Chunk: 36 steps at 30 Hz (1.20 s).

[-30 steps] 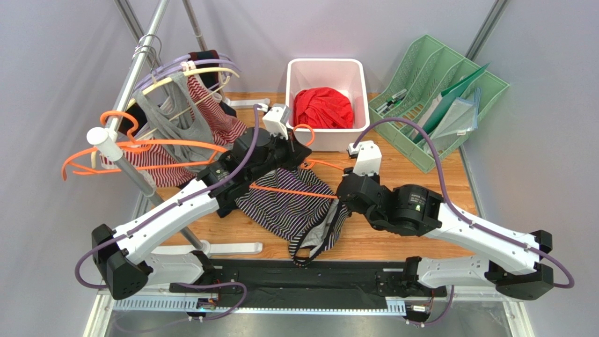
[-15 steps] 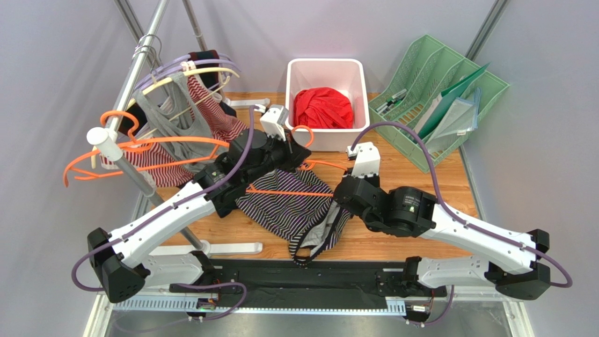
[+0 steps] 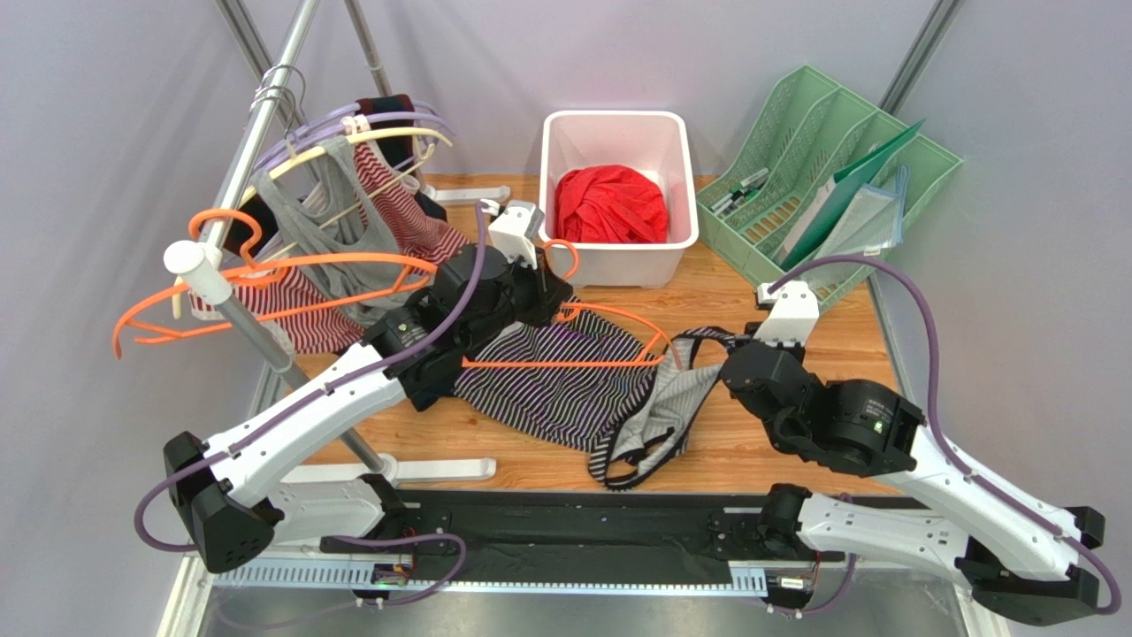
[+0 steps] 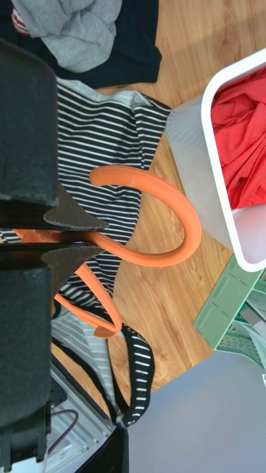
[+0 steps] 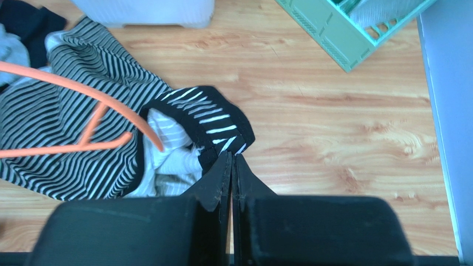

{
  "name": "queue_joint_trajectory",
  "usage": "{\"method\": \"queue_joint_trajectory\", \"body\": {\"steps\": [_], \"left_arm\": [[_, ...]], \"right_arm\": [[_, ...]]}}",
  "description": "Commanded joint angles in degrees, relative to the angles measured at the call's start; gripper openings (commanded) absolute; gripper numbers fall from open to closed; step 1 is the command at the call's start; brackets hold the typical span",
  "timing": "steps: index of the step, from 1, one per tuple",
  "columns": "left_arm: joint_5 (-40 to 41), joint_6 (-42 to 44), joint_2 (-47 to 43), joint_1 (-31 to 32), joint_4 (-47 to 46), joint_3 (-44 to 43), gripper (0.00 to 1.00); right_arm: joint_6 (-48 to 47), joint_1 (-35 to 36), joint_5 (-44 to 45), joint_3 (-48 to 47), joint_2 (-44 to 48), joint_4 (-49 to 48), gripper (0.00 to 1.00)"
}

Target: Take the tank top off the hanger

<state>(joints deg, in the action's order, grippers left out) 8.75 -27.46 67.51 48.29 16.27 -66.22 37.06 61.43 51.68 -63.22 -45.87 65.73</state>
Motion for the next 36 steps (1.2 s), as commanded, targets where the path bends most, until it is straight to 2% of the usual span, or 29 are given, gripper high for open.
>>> {"method": "queue_joint_trajectory", "body": {"steps": [1,7,8,9,11,12,15,18,22,23,28,31,36], "left_arm": [[0.1,3.6,-3.4,0.0,1.9,-4.7,0.00],[-2.3,4.1,-6.9,0.0,2.8,-7.1,0.00],[-2.6,4.3,-6.9,0.0,2.9,-7.6,0.00],[-2.7,4.4,-6.9,0.0,3.3,-7.9,0.00],[-3.7,5.1,-6.5,0.0,4.1,-8.7,0.00],[-4.6,5.5,-6.3,0.0,4.5,-9.0,0.00],[-7.6,6.0,-5.9,0.0,4.6,-9.0,0.00],[-8.4,5.8,-5.7,0.0,4.6,-9.0,0.00],[-12.9,6.3,-5.7,0.0,4.3,-9.1,0.00],[-16.2,6.5,-5.9,0.0,3.4,-8.8,0.00],[-26.2,5.1,-7.9,0.0,-0.5,-6.7,0.00],[-31.6,4.2,-9.8,0.0,-2.3,-5.2,0.00],[-37.0,3.7,-13.2,0.0,-3.5,-3.0,0.00]], "right_arm": [[4.2,-1.0,-1.5,4.8,0.4,0.8,0.00],[6.6,-1.0,-8.4,7.3,-0.7,-3.4,0.00],[6.2,-1.0,-9.6,7.1,-0.9,-5.0,0.03],[5.8,-1.0,-10.5,6.8,-1.5,-5.3,0.22],[5.0,-1.0,-11.0,4.8,-1.6,-4.5,0.43],[3.1,-1.0,-11.2,4.0,-0.9,-4.1,0.56],[-3.1,-1.0,-14.1,-0.1,1.4,-3.9,0.69],[-9.8,-1.0,-22.3,-3.8,6.2,-4.8,0.78],[-13.8,-1.0,-35.5,-6.7,12.8,-4.9,0.87],[-14.2,-1.0,-37.3,-6.8,13.4,-5.6,0.90],[-15.3,-1.0,-45.7,-6.6,12.7,-7.4,0.89],[-15.3,-1.0,-46.8,-5.8,12.4,-8.5,0.89],[-15.7,-1.0,-53.1,-2.9,11.8,-10.7,0.79]]}}
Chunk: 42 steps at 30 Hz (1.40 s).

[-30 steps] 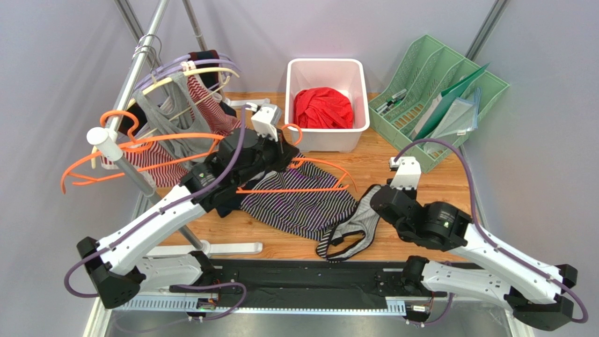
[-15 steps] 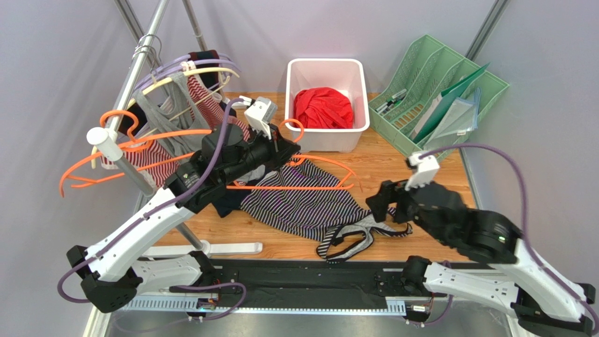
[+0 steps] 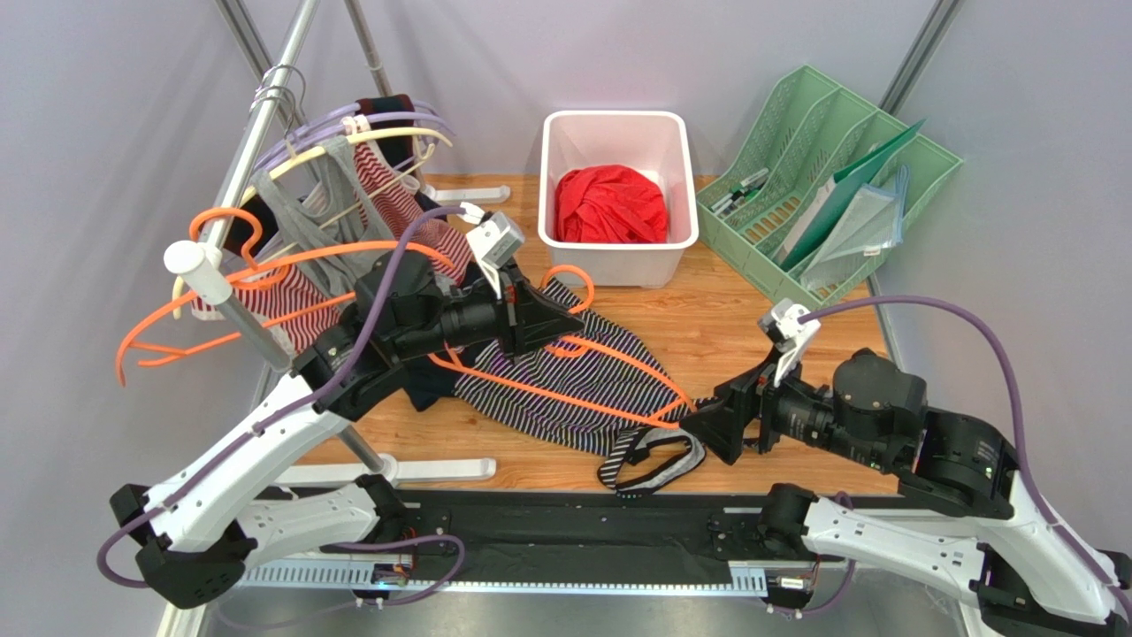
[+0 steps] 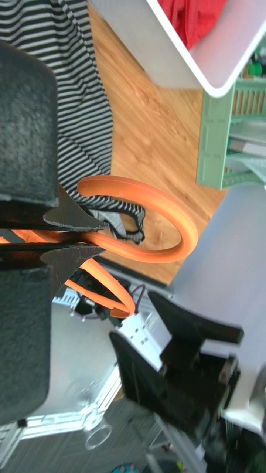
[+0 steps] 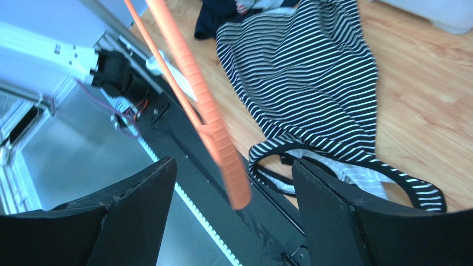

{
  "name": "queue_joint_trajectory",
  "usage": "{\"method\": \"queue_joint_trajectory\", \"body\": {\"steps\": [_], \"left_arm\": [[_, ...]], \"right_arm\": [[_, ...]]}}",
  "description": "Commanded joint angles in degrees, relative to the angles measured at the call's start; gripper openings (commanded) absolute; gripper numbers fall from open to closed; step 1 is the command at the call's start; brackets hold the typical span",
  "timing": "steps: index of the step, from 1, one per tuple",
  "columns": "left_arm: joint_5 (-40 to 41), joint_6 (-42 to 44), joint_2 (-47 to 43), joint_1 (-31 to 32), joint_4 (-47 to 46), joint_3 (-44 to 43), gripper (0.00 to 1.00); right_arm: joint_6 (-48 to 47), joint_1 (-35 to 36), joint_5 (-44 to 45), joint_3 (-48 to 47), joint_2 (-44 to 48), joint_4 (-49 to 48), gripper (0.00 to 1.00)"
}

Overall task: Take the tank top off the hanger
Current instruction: Remove the tank top from the hanger, then place the hanger at the clothesline.

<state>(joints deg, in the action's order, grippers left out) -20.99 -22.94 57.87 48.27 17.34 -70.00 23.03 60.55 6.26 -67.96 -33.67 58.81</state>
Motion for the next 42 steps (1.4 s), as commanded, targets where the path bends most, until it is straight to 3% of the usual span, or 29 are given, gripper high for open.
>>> {"method": "queue_joint_trajectory", "body": {"steps": [1,9,10,11,16,17,21,23,24,25,27,28,31,38,42], "left_arm": [[-7.8,-1.3,-4.5,0.0,-4.9,1.3,0.00],[-11.0,-6.2,-6.4,0.0,-8.8,3.5,0.00],[-11.2,-6.7,-6.4,0.0,-9.2,3.9,0.00],[-11.3,-7.0,-6.5,0.0,-9.8,4.1,0.00],[-11.5,-9.4,-6.5,0.0,-11.9,5.7,0.00],[-11.9,-9.4,-6.5,0.0,-12.3,5.9,0.00],[-11.9,-9.5,-6.4,0.0,-12.2,6.3,0.00],[-11.9,-9.3,-6.5,0.0,-12.1,6.5,0.10],[-11.9,-9.1,-6.6,0.0,-11.9,6.6,0.16],[-11.7,-8.9,-6.8,0.0,-11.5,6.5,0.34],[-11.4,-8.4,-7.4,0.0,-10.8,6.4,0.46],[-11.1,-7.9,-7.7,0.0,-10.1,6.1,0.58],[-10.5,-6.7,-8.9,-0.1,-8.7,5.6,0.72],[-16.6,-5.4,-12.6,0.0,-5.6,5.0,0.73],[-26.3,-11.1,-19.1,0.0,-12.8,12.9,0.72]], "right_arm": [[-1.7,-0.1,-10.2,2.7,-0.4,-5.4,0.77],[4.2,-0.1,-19.7,12.5,1.8,-19.1,0.44],[4.8,0.0,-19.8,13.3,2.0,-21.7,0.40],[5.6,-0.1,-19.5,14.0,2.6,-22.8,0.30],[7.9,-0.1,-17.3,17.0,4.2,-27.0,0.10],[8.0,-0.2,-16.9,17.1,4.5,-27.2,0.01],[7.8,0.0,-15.0,17.2,5.2,-27.2,0.00],[7.2,0.0,-13.8,16.8,5.2,-25.8,0.00],[6.7,0.0,-13.0,16.4,5.2,-25.0,0.00],[6.2,-0.1,-12.7,16.2,5.1,-23.4,0.00],[5.1,0.0,-9.9,15.0,5.5,-21.4,0.00],[4.8,-0.1,-8.7,14.6,5.7,-19.5,0.00],[4.0,-0.1,-3.1,12.9,7.2,-15.9,0.00],[2.0,-0.1,6.8,7.1,6.3,-7.3,0.00],[0.4,-0.1,12.9,4.5,3.3,-4.9,0.00]]}}
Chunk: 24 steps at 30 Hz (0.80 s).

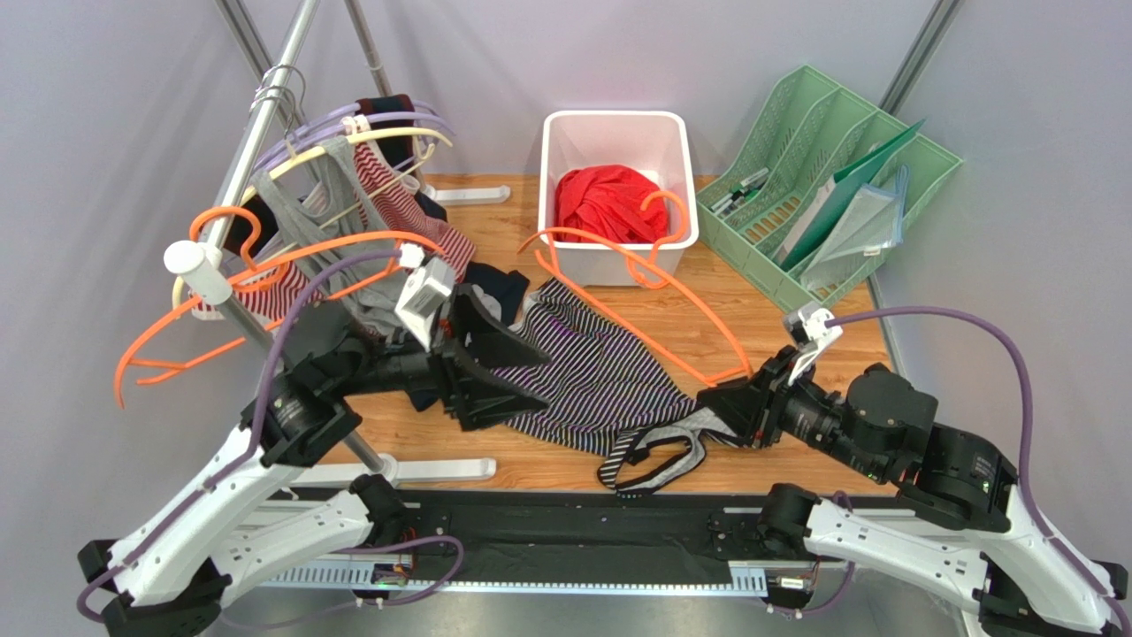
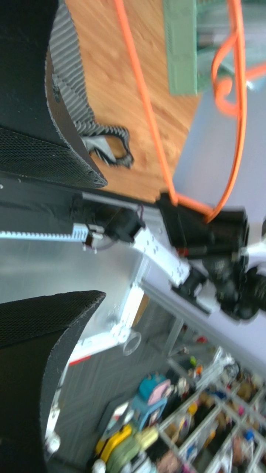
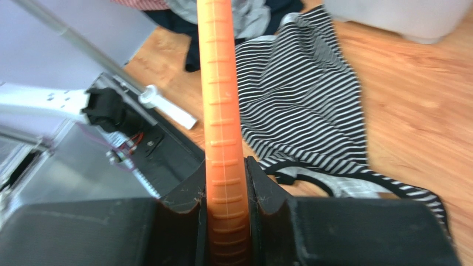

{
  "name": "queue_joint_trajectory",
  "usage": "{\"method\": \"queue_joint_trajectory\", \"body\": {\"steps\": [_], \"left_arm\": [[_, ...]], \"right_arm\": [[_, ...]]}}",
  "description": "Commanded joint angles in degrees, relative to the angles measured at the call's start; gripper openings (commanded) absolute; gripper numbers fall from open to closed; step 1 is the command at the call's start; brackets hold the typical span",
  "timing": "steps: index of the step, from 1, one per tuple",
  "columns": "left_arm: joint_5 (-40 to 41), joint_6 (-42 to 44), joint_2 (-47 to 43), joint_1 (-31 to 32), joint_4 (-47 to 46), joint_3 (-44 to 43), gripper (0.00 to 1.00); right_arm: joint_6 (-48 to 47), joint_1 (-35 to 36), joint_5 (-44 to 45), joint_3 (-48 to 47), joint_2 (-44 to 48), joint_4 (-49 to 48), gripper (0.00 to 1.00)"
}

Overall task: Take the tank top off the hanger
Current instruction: Place the hanger at the clothesline.

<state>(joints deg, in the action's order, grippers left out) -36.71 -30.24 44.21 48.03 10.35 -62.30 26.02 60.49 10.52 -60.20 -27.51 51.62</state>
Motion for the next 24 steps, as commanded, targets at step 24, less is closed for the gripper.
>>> {"method": "queue_joint_trajectory", "body": {"steps": [24], "left_arm": [[-10.7,-2.5,-40.1,0.3,16.7,18.9,0.72]], "right_arm": [[-34.5,-23.3,-43.2,-30.6,-42.5,0.7,0.00]]}}
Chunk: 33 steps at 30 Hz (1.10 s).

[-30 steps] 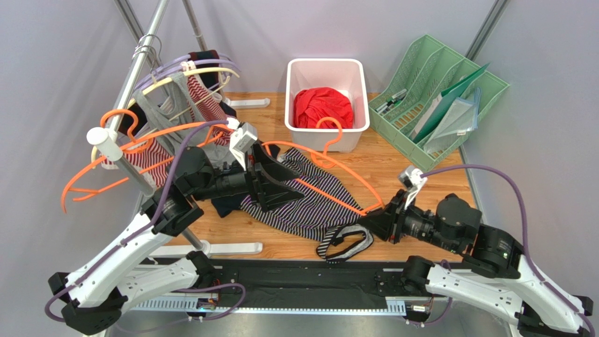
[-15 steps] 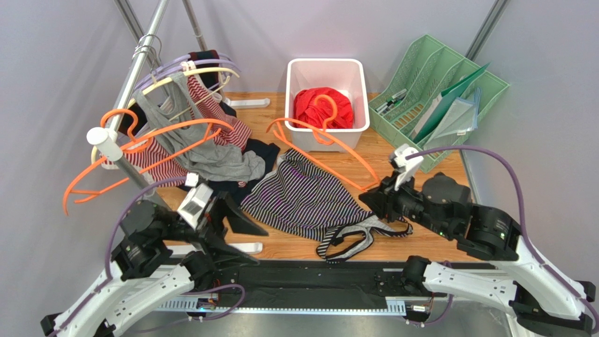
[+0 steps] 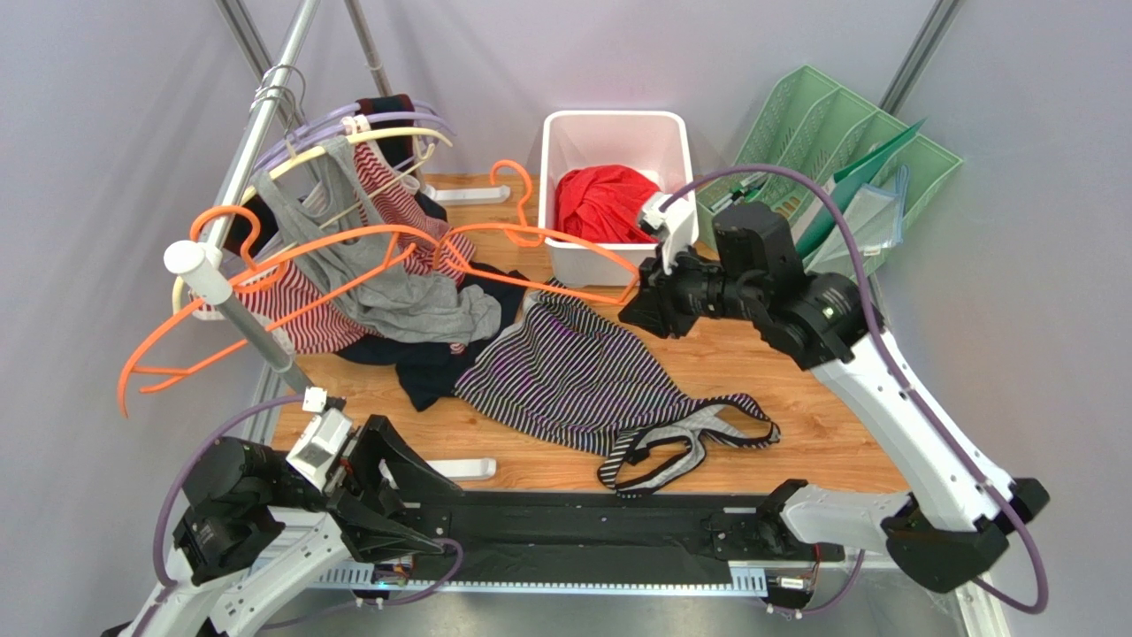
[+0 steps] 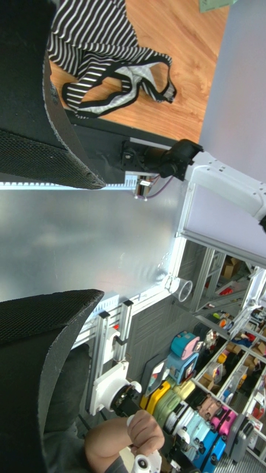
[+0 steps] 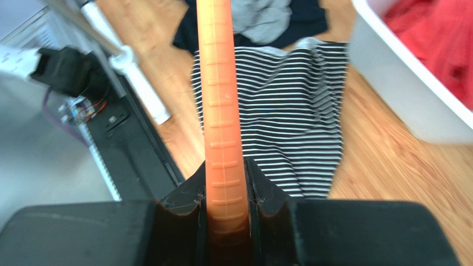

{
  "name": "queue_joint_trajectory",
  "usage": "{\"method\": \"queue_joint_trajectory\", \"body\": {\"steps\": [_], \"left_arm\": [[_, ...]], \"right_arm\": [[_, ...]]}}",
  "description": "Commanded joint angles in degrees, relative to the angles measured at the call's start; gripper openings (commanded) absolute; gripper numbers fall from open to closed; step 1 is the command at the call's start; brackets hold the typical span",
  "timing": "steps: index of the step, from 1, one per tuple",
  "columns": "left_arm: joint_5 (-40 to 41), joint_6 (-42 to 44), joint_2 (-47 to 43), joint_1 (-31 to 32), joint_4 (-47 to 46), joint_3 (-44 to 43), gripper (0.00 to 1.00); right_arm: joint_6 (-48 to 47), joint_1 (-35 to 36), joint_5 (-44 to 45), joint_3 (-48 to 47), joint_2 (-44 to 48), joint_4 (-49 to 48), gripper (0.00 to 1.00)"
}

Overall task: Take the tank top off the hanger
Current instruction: Place the hanger at the clothesline.

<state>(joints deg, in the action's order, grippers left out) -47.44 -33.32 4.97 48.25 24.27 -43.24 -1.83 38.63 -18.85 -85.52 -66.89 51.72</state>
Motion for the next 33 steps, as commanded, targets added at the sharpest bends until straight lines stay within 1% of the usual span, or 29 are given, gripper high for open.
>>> {"method": "queue_joint_trajectory", "body": {"steps": [1,5,7,9,10,11,12,13,14,17,18,20,22,24,28,31,33], "left_arm": [[-0.3,0.6,-0.8,0.1,2.9,-0.3,0.72],[-0.2,0.6,-0.8,0.1,3.1,-0.3,0.72],[-0.3,0.6,-0.8,0.1,3.1,-0.6,0.72],[-0.5,0.5,-0.4,0.1,3.1,-1.1,0.72],[-0.5,0.5,-0.3,0.0,3.1,-1.1,0.72],[-0.5,0.5,-0.2,0.1,3.1,-1.3,0.72],[-0.1,0.4,-0.3,0.1,3.1,-1.3,0.72],[0.1,0.2,-0.1,0.1,3.1,-1.3,0.72],[0.2,-0.1,-0.1,0.1,3.2,-1.4,0.72],[0.2,-1.0,0.4,0.1,3.4,-1.6,0.72],[0.2,-1.2,0.3,0.1,3.5,-1.6,0.72],[0.4,-1.4,0.2,0.1,3.5,-1.6,0.72],[0.9,-1.2,0.5,0.0,3.6,-1.5,0.72],[0.8,-0.4,1.3,0.1,3.4,-1.5,0.72],[-1.0,0.5,5.0,0.0,3.1,-1.5,0.72],[-1.7,0.6,6.4,0.1,2.4,-1.5,0.72],[-1.4,0.5,6.5,0.0,2.0,-1.6,0.72]], "right_arm": [[-8.9,-2.1,-15.3,-6.2,-3.5,0.6,0.00],[-12.5,-3.4,-16.3,-9.1,-5.4,-1.4,0.00],[-13.8,-4.5,-18.4,-12.3,-9.0,0.2,0.00],[-17.1,-5.0,-21.8,-18.3,-11.9,4.0,0.00],[-18.6,-5.0,-23.0,-20.3,-15.1,5.6,0.00],[-21.0,-5.0,-25.5,-24.8,-16.6,7.1,0.00],[-21.9,-5.0,-26.1,-27.0,-18.3,9.6,0.00],[-22.3,-5.0,-26.1,-28.7,-20.8,10.4,0.00],[-22.6,-5.1,-25.9,-32.6,-22.3,11.3,0.00],[-23.6,-5.5,-24.3,-37.3,-27.3,15.4,0.00],[-24.0,-6.2,-24.6,-39.5,-28.2,18.1,0.00],[-24.5,-6.8,-26.7,-39.0,-28.8,19.6,0.00],[-24.7,-7.2,-28.0,-32.8,-27.0,17.6,0.00],[-24.3,-7.2,-29.7,-26.0,-23.6,13.7,0.00],[-25.2,-7.1,-32.0,-23.2,-20.4,13.7,0.00],[-24.8,-7.2,-28.4,-23.9,-19.5,13.2,0.00],[-24.6,-7.2,-23.4,-25.4,-21.1,15.4,0.00]]}}
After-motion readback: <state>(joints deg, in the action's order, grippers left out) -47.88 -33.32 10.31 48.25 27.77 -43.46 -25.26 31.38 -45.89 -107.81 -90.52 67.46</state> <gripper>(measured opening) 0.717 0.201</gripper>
